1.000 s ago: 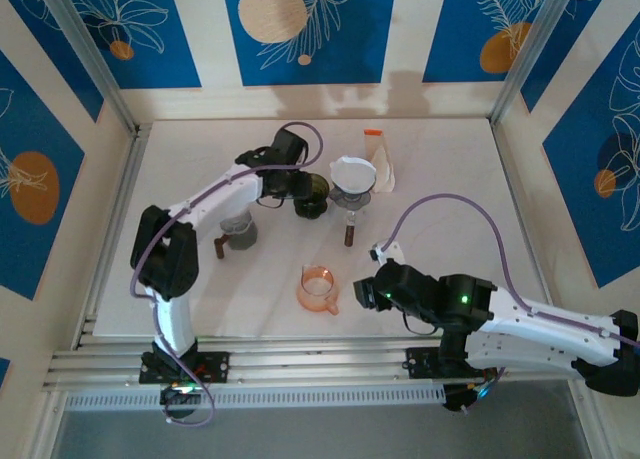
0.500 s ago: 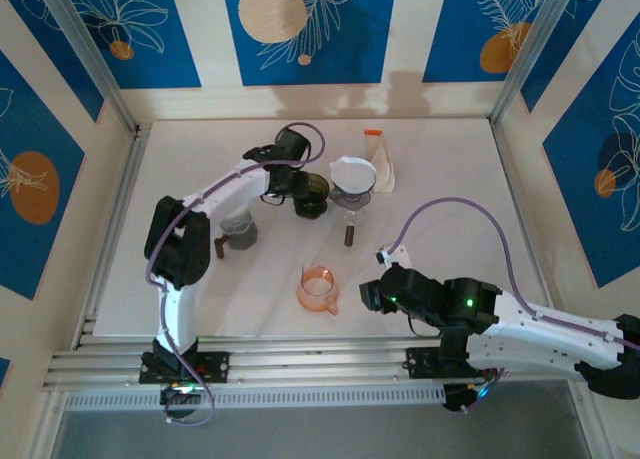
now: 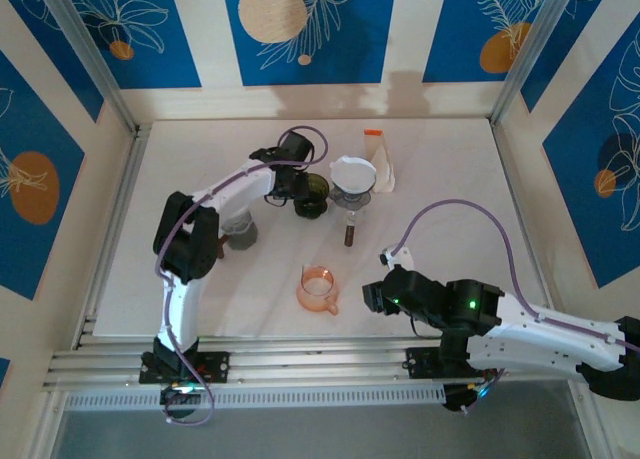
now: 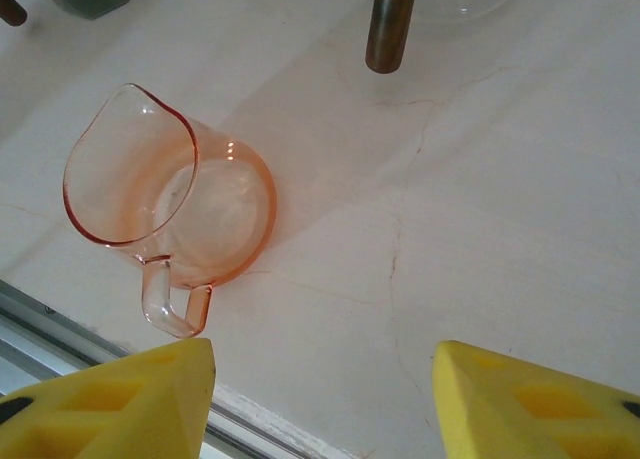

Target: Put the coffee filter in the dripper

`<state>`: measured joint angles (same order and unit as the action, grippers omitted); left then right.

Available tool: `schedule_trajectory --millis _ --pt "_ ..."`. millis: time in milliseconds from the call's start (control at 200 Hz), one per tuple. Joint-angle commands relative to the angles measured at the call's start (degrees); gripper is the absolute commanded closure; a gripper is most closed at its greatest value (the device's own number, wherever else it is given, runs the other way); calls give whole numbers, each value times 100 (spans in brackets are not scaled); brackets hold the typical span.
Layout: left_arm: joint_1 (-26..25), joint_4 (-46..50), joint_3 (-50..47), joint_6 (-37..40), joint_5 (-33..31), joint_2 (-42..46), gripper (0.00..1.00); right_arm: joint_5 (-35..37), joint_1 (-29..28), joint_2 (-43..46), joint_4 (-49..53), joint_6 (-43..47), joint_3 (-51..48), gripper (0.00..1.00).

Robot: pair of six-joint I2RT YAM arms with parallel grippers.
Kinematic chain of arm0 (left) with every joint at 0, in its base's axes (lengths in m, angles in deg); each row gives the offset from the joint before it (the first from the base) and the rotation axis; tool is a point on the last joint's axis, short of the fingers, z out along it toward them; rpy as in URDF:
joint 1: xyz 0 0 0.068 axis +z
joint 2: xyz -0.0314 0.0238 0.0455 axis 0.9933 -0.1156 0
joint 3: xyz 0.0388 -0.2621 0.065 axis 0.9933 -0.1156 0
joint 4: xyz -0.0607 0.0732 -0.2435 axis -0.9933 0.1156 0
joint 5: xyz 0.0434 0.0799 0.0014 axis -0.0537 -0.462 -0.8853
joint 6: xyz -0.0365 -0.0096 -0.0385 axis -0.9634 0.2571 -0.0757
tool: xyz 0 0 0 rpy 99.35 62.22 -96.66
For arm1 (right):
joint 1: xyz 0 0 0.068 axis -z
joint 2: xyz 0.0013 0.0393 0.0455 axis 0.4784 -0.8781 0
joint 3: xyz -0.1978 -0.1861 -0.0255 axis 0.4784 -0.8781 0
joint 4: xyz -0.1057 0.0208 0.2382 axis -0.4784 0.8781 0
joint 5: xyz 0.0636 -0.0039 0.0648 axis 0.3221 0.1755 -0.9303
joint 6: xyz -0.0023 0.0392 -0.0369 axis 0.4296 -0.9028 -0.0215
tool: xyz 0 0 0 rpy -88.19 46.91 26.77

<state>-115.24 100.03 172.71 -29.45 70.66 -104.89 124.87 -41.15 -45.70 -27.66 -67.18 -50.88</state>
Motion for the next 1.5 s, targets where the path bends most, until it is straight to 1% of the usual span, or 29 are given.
schedule_trajectory --millis 0,60,130,415,620,825,1075,1351,1496 --pt "73 152 190 84 -180 -131 80 175 -2 126 127 -153 -61 40" --pt "75 141 172 95 -188 -128 85 199 2 153 161 -185 -60 40" --pt "79 135 172 103 -170 -128 88 225 2 192 181 -205 -73 40" --pt "104 133 172 75 -241 -97 92 263 11 238 220 -237 -88 40" --pt "120 33 154 17 -232 58 100 267 17 246 221 -249 -98 40" --pt "147 -179 145 -116 -146 284 100 281 28 261 247 -248 -80 39" --pt "334 -286 172 -327 133 516 100 306 24 298 303 -263 -55 40" --pt "488 -253 411 -401 371 844 100 329 77 298 245 -187 -24 39" --pt "593 -205 530 -504 603 1109 100 325 97 298 251 -183 -24 39"
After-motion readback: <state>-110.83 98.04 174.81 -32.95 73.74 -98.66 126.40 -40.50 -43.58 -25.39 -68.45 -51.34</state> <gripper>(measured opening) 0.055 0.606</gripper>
